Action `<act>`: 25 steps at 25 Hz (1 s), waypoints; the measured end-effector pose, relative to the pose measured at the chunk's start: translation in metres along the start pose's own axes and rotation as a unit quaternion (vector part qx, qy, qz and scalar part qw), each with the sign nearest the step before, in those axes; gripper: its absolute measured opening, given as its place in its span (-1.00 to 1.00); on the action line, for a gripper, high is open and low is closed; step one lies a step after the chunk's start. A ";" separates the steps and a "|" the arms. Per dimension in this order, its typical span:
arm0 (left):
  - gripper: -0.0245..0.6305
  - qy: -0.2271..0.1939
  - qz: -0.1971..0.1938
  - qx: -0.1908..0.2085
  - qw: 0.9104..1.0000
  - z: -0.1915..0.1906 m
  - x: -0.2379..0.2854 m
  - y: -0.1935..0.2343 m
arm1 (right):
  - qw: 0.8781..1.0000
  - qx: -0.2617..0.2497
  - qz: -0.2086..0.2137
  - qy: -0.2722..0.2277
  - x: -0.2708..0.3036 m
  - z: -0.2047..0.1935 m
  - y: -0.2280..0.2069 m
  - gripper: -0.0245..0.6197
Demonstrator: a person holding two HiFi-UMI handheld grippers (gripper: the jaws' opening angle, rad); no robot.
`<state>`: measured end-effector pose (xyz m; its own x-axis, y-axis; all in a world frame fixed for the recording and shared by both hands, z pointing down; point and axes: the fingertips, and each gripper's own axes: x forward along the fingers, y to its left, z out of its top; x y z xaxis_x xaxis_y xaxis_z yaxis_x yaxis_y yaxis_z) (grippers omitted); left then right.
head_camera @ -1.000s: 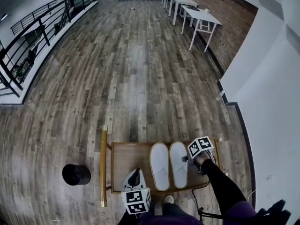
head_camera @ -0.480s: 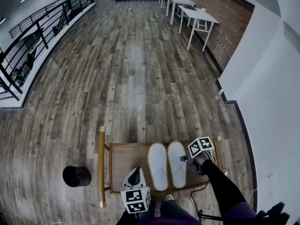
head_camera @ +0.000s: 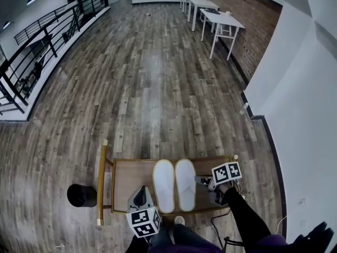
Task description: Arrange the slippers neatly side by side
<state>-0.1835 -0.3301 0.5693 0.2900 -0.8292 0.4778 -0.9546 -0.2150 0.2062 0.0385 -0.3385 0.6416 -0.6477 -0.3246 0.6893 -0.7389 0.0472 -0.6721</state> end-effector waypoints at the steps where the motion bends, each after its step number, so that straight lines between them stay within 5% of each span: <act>1: -0.93 -0.002 0.004 -0.004 1.000 0.000 -0.001 -0.003 | 0.999 -0.020 0.023 -0.029 -0.010 0.003 0.014 -0.81; 4: -0.93 -0.005 0.006 -0.011 1.000 -0.003 0.001 -0.019 | 0.989 -0.101 0.045 -0.102 -0.030 0.009 0.048 -0.82; 7: -0.93 -0.004 -0.004 -0.008 1.000 -0.004 0.001 -0.039 | 0.977 -0.157 0.009 -0.147 -0.036 0.010 0.069 -0.82; 12: -0.93 -0.005 -0.037 0.015 0.999 0.000 0.009 -0.067 | 0.954 -0.138 -0.051 -0.260 -0.046 0.016 0.081 -0.84; 18: -0.93 -0.011 -0.060 0.028 0.998 0.010 0.013 -0.083 | 0.942 -0.126 -0.153 -0.271 -0.044 -0.003 0.064 -0.92; 25: -0.93 -0.004 -0.065 0.042 0.997 0.007 0.019 -0.079 | 0.930 -0.157 -0.163 -0.291 -0.042 0.003 0.079 -0.93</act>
<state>-0.1034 -0.3324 0.5562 0.4117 -0.7952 0.4452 -0.9113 -0.3637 0.1930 0.0081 -0.3239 0.5585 -0.2365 -0.8217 0.5186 -0.9555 0.0998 -0.2776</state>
